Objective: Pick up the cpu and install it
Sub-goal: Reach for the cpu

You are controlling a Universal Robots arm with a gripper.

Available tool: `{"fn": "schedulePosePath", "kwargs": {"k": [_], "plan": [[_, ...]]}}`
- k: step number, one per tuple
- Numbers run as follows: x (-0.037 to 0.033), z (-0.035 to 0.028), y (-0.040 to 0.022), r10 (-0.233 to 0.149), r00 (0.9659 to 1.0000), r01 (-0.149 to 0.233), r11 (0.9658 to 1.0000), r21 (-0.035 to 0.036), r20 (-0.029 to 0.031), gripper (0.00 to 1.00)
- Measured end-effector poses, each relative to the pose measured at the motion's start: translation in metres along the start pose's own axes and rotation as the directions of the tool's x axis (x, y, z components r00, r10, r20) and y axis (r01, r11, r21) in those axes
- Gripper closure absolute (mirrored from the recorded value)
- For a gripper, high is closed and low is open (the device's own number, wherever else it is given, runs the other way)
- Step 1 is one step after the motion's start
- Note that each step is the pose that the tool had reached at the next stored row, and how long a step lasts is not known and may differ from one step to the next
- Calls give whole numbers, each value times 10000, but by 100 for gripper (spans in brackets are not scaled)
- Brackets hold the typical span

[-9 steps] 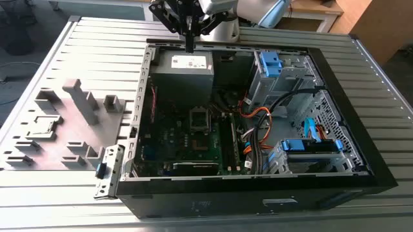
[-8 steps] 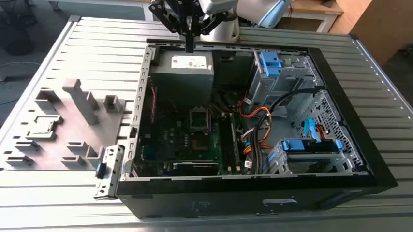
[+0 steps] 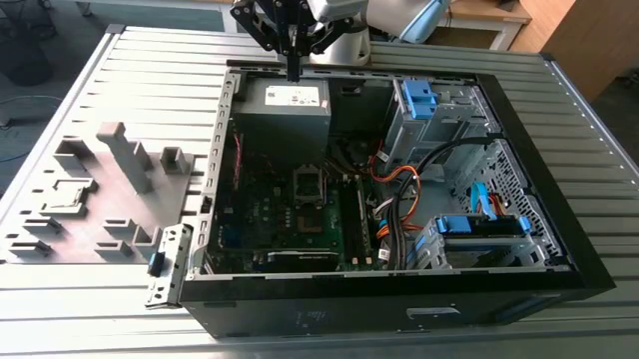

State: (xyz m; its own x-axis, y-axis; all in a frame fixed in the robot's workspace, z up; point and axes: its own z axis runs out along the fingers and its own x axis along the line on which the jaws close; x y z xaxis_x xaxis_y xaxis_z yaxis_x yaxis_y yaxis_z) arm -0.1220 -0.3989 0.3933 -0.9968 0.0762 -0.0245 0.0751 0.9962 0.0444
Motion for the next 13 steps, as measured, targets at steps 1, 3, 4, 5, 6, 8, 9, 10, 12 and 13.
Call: {"fn": "schedulePosePath", "kwargs": {"k": [1,3,4,5,6,8,9,10,12,13], "plan": [[0,0,0,0,10000,0,10000,0,0,89],[0,0,0,0,10000,0,10000,0,0,89],[1,0,0,0,10000,0,10000,0,0,89],[4,0,0,1,10000,-1,10000,1,-1,89],[16,0,-1,2,10000,-2,10000,1,0,89],[43,1,-3,0,10000,0,10000,0,1,89],[58,1,-4,-1,10000,1,10000,1,1,89],[76,2,-6,-1,10000,1,10000,1,2,89],[130,3,-8,0,10000,0,10000,0,6,89],[160,4,-9,1,10000,-1,10000,-1,9,89]]}}
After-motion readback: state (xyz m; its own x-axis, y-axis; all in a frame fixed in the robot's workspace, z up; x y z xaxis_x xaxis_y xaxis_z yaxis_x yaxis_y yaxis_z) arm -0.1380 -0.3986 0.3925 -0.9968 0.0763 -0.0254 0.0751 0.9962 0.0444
